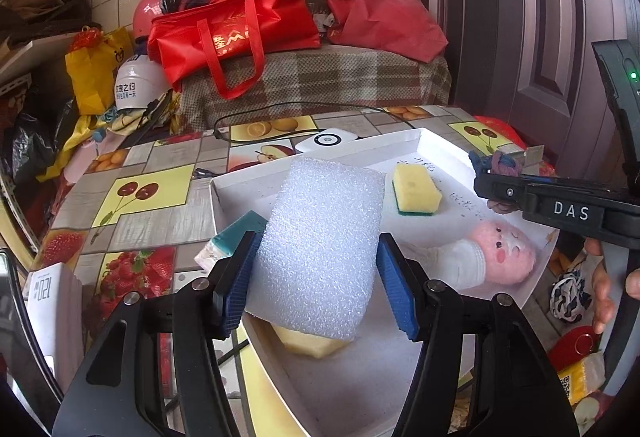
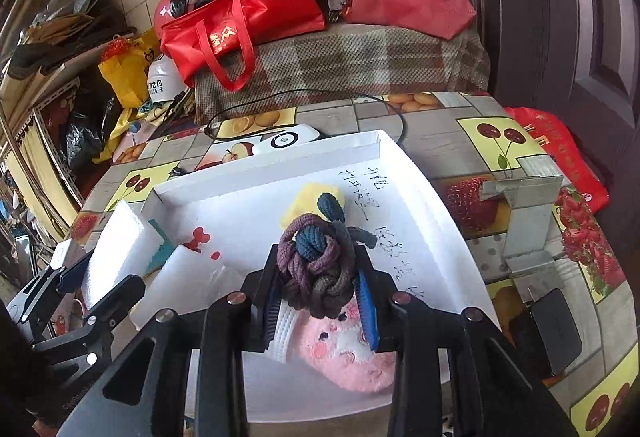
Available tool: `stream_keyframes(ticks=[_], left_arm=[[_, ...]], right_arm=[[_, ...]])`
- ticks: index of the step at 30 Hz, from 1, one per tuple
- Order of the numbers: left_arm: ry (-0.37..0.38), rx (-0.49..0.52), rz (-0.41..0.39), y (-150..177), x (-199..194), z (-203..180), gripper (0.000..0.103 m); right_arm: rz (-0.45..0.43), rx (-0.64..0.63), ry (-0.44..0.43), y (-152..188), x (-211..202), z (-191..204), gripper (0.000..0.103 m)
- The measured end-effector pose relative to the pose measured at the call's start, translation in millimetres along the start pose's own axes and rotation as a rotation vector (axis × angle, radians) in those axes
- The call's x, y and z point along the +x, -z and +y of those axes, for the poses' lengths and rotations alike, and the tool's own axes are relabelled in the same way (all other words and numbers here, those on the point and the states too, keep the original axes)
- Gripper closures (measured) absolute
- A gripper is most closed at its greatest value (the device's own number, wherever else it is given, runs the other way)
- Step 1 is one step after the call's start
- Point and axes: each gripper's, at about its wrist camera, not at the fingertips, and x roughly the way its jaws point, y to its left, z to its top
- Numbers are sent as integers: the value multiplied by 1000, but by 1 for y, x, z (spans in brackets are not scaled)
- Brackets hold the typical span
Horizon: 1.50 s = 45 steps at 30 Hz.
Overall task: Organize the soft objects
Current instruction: 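Lower the foam block and rope toy into the white tray and open both tools, then grasp the yellow tissue pack with the left tool while the right tool grasps the red apple plush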
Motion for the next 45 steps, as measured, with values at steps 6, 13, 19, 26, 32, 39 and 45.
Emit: stream_keyframes(ticks=[6,13,19,26,32,39,45], left_arm=[[-77,4,-12,0,0,4,0],[-73,22,-43,-2,-8,-1,0],[-67,41,-65,-3,-19,-9,0],[0,76,-91,0,-33,-21,0],[62,102,-103,7,-48,-38,0],[169,129,-71,46,-64,-57,0],[344,217,-125,72,-95,-66,0]], right_arm=[[-50,69,-48,0,-10,-9,0],[-135,100,-52,-1,-39,-15,0],[-199,92,-52,7,-64,-15,0],[-272,91,-2,33,-95,-28,0],[-317,136,53,61,-113,-57,0],[-269,258,96,87,-110,-95,0],[-160,265,30,112,-113,-110,0]])
